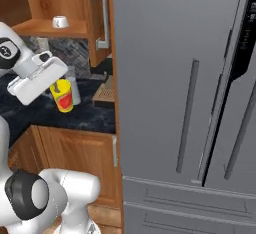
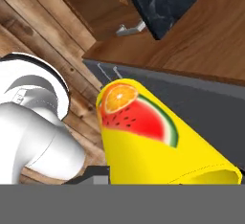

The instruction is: There is a tray on the dining counter. Grab the cup, mug, and pitcher and place them on the tray. The pitcher may be placed next to the tray if it cannot fit the tray.

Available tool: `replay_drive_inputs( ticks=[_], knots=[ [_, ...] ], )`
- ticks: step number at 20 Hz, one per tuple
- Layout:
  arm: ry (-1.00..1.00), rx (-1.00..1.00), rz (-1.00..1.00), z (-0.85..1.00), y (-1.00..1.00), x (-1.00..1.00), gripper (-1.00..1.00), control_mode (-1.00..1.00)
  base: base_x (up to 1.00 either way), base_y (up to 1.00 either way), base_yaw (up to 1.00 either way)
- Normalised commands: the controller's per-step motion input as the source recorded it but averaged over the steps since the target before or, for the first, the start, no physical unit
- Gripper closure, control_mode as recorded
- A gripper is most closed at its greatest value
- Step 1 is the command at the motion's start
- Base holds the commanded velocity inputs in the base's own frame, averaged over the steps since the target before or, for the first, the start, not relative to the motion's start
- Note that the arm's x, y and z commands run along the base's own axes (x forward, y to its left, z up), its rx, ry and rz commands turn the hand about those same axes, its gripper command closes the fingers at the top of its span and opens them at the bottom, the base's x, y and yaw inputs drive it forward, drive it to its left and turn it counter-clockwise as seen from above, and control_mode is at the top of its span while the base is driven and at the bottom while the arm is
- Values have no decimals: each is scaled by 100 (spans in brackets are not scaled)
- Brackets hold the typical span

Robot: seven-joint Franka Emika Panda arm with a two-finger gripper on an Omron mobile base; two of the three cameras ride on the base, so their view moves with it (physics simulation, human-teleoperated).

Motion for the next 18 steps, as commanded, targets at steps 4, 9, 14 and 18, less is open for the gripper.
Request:
replay_drive_inputs(
  ticks=[4, 9, 14, 18],
  knots=[
    [0, 0, 0, 0, 0, 0, 100, 100, -36, -79, -7],
    [0, 0, 0, 0, 0, 0, 100, 100, -24, -72, -49],
    [0, 0, 0, 0, 0, 0, 100, 100, -10, -60, -72],
    [0, 0, 0, 0, 0, 0, 100, 100, 0, -45, -80]
  ],
)
